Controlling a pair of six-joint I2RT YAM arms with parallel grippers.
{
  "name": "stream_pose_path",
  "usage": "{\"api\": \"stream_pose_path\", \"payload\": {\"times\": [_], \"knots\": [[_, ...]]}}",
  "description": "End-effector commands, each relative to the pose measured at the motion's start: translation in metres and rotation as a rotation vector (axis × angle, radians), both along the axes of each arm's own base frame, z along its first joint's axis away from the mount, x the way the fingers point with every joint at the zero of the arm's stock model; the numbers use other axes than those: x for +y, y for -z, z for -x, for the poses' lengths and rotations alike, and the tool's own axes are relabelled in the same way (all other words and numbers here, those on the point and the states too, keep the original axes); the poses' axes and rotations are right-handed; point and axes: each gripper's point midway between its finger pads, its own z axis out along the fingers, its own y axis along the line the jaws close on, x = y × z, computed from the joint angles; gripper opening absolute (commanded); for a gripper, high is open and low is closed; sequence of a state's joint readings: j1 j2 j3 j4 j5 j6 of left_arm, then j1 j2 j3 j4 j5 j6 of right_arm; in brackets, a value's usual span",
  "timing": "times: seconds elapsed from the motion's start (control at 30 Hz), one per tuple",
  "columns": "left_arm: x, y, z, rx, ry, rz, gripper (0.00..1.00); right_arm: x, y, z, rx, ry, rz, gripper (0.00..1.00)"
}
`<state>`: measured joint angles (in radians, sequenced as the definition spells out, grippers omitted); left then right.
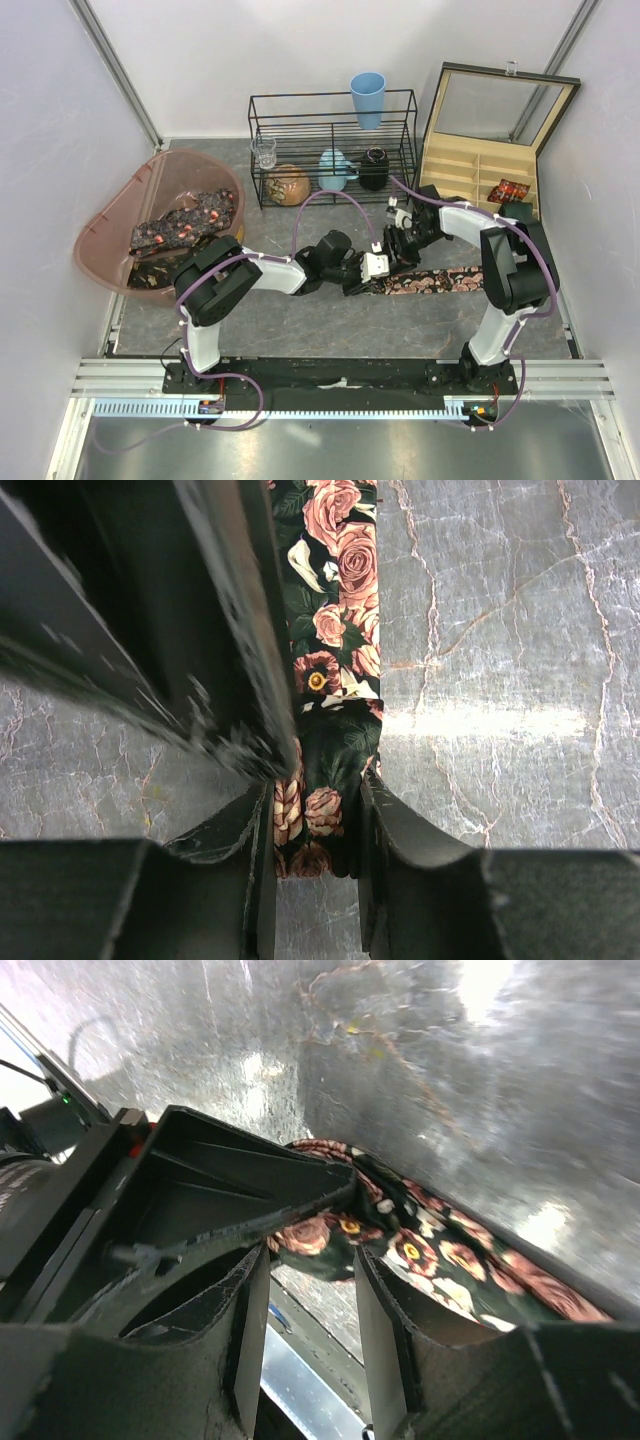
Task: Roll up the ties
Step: Roll the tie at the center of the board.
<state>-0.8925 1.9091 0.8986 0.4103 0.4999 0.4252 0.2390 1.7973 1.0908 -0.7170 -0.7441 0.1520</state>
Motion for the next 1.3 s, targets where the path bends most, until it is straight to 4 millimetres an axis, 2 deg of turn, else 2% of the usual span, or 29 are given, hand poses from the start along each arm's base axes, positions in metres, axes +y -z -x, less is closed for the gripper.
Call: {"api": "stream_pose_path", "payload": {"times": [0.0, 0.17, 0.37, 0.43, 0.57, 0.7, 0.73, 0.83, 0.9, 1.0, 1.03, 1.1, 1.13, 1.23, 1.27], "knots": [[0.025, 0.036, 0.001, 0.028, -0.04, -0.151, 0.02, 0.009, 0.011, 0.007, 0.015, -0.041, 0.007, 0.47], [0.025, 0.037, 0.001, 0.029, -0.044, -0.158, 0.02, 0.004, 0.019, 0.009, 0.017, -0.061, 0.061, 0.47], [0.025, 0.037, 0.0, 0.032, -0.052, -0.158, 0.02, -0.005, 0.015, 0.013, -0.002, -0.066, 0.097, 0.45], [0.025, 0.039, 0.001, 0.039, -0.056, -0.157, 0.02, -0.005, 0.021, 0.014, 0.011, -0.054, 0.11, 0.45], [0.025, 0.04, -0.002, 0.039, -0.065, -0.159, 0.02, 0.002, 0.03, 0.003, -0.009, -0.032, 0.107, 0.43], [0.024, 0.041, -0.001, 0.045, -0.066, -0.158, 0.02, 0.0, 0.039, 0.006, -0.004, -0.052, 0.122, 0.28], [0.025, 0.041, -0.001, 0.044, -0.066, -0.158, 0.02, -0.004, 0.042, 0.006, -0.007, -0.055, 0.142, 0.18], [0.024, 0.041, -0.001, 0.053, -0.072, -0.159, 0.02, -0.01, 0.048, 0.009, -0.009, -0.07, 0.172, 0.0], [0.023, 0.04, -0.002, 0.055, -0.082, -0.157, 0.03, -0.014, 0.051, 0.009, -0.022, -0.079, 0.2, 0.0], [0.023, 0.036, -0.004, 0.065, -0.102, -0.149, 0.18, -0.023, 0.056, 0.007, -0.046, -0.087, 0.253, 0.0], [0.021, 0.03, -0.006, 0.065, -0.104, -0.127, 0.29, -0.027, 0.059, 0.005, -0.057, -0.085, 0.276, 0.0], [0.019, 0.022, -0.003, 0.082, -0.103, -0.092, 0.39, -0.036, 0.065, 0.002, -0.072, -0.085, 0.332, 0.0], [0.019, 0.011, -0.005, 0.078, -0.102, -0.06, 0.47, -0.039, 0.067, 0.002, -0.077, -0.089, 0.346, 0.0], [0.017, -0.004, -0.004, 0.074, -0.088, 0.012, 0.58, -0.047, 0.072, 0.002, -0.083, -0.087, 0.395, 0.0], [0.014, -0.017, -0.005, 0.058, -0.073, 0.058, 0.6, -0.049, 0.072, 0.001, -0.092, -0.086, 0.407, 0.0]]}}
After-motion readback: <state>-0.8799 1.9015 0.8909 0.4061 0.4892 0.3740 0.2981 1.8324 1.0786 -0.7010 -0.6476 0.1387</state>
